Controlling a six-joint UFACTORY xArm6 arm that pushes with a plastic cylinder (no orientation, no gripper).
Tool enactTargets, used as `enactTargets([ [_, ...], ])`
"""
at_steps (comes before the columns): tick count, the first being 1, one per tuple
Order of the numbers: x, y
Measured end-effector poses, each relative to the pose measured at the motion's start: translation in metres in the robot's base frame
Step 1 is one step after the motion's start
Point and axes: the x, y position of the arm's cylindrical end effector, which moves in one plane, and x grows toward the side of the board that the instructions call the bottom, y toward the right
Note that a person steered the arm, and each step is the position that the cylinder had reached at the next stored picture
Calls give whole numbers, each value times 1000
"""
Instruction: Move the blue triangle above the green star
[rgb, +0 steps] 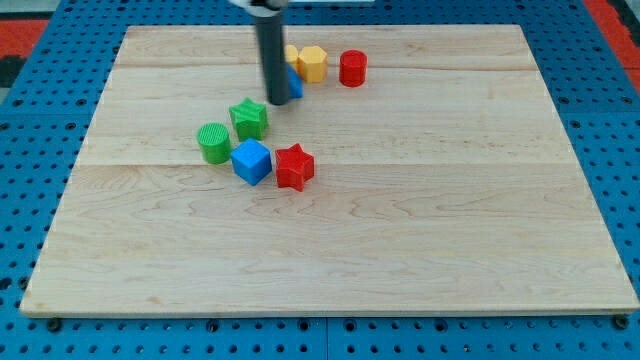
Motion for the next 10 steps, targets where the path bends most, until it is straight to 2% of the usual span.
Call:
enactTargets([
  [2,10,85],
  [3,12,193],
  [4,-21,228],
  [5,-79,253],
  [6,-125,174],
  [7,-126,45],
  [8,-103,-8],
  [10,-74,-7],
])
